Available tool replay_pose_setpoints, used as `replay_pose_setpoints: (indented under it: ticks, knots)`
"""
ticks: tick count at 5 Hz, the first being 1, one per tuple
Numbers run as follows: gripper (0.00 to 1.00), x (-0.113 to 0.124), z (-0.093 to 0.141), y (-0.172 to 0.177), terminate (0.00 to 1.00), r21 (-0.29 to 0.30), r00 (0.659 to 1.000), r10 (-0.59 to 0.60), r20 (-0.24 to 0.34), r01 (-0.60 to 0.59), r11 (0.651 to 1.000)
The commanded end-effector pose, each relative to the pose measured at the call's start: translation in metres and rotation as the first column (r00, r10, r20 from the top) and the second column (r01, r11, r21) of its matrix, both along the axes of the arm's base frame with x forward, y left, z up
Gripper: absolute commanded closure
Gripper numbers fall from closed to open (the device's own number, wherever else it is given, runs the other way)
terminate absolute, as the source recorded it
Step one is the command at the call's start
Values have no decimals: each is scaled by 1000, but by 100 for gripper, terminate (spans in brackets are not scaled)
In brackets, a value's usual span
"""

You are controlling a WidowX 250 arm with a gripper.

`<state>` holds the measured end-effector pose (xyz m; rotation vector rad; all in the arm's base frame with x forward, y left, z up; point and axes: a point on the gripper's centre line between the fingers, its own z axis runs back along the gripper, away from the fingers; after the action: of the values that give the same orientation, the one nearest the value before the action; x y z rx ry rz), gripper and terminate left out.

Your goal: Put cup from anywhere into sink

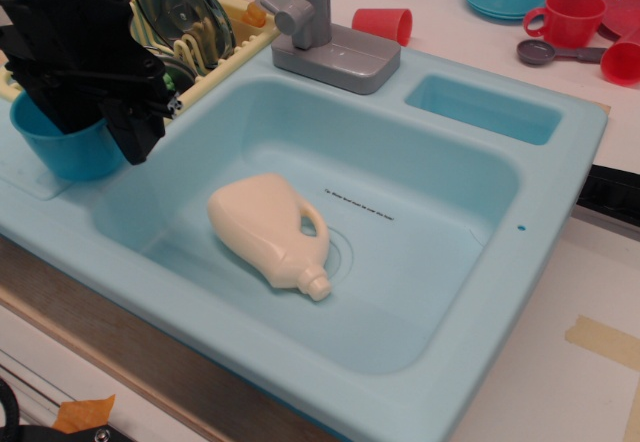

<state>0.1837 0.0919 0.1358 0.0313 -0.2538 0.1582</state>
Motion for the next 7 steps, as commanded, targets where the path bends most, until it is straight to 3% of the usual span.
replay_pose_setpoints:
  ticks: [1, 2, 3, 4, 5, 7]
  knots:
    - [100, 0, 2, 2, 0, 3, 1000, 16, 15, -16, 1000]
    - [100, 5, 14, -2, 0, 26, 999, -8, 31, 7, 1000]
    - [100, 25, 34, -24, 0, 51, 994, -38, 98, 33, 998]
    - [100, 51, 37, -63, 0, 34, 984, -97, 147, 93, 995]
    - [0, 69, 23, -93, 0, -15, 971, -156, 183, 161, 987]
    - [0, 85, -15, -125, 0, -126, 952, -219, 213, 249, 960]
